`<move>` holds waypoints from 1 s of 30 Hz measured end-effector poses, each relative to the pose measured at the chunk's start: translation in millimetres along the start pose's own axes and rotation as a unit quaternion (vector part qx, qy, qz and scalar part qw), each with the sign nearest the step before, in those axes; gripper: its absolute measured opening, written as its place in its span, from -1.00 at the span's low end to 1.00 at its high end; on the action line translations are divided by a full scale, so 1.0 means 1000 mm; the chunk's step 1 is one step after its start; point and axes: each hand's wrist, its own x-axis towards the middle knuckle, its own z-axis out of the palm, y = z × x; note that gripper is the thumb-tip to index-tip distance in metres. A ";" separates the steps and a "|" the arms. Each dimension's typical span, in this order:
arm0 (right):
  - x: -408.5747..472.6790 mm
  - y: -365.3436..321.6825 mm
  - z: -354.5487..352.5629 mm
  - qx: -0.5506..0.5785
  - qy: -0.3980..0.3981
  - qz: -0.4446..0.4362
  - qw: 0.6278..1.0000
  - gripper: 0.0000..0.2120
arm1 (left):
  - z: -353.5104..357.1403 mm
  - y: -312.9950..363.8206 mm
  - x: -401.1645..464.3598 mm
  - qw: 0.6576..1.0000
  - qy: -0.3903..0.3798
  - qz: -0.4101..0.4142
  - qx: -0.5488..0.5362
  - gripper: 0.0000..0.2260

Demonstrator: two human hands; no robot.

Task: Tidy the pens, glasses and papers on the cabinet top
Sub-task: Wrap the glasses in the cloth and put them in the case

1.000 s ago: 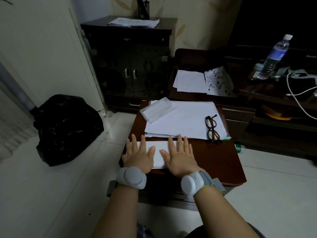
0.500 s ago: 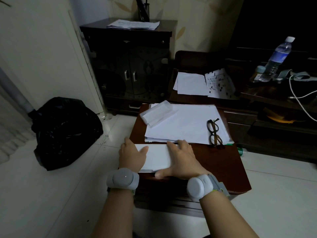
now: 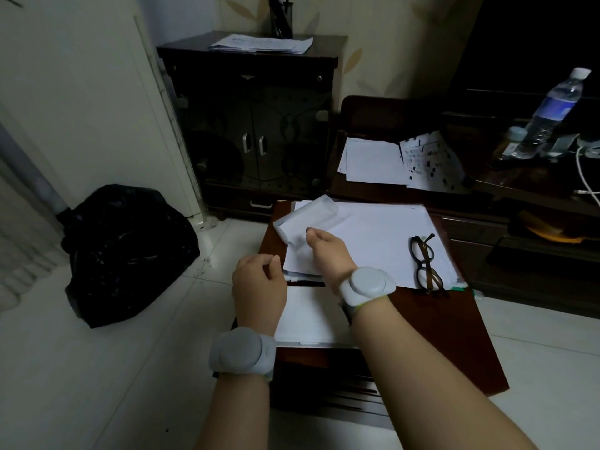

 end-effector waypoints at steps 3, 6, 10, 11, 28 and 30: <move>0.009 -0.002 0.008 0.007 0.003 0.032 0.999 -0.61 | 0.000 0.001 0.001 1.000 -0.003 0.004 -0.010 -0.81; 0.010 -0.003 0.010 -0.012 0.002 0.062 0.998 -0.60 | 0.000 0.000 0.002 1.000 -0.008 0.003 -0.009 -0.81; 0.010 -0.005 0.011 -0.012 0.026 0.071 0.997 -0.60 | 0.001 -0.001 0.004 1.000 -0.009 0.003 -0.005 -0.81; 0.010 -0.005 0.011 -0.010 0.032 0.067 0.997 -0.65 | 0.001 -0.001 0.004 1.000 -0.007 0.003 -0.006 -0.81; 0.023 0.031 -0.037 -0.126 0.220 -0.081 0.964 -0.74 | 0.003 0.004 0.004 0.993 -0.036 -0.051 -0.096 -0.69; 0.024 0.033 -0.041 -0.081 0.232 -0.063 0.967 -0.76 | 0.002 0.009 0.003 0.986 -0.051 -0.082 -0.137 -0.65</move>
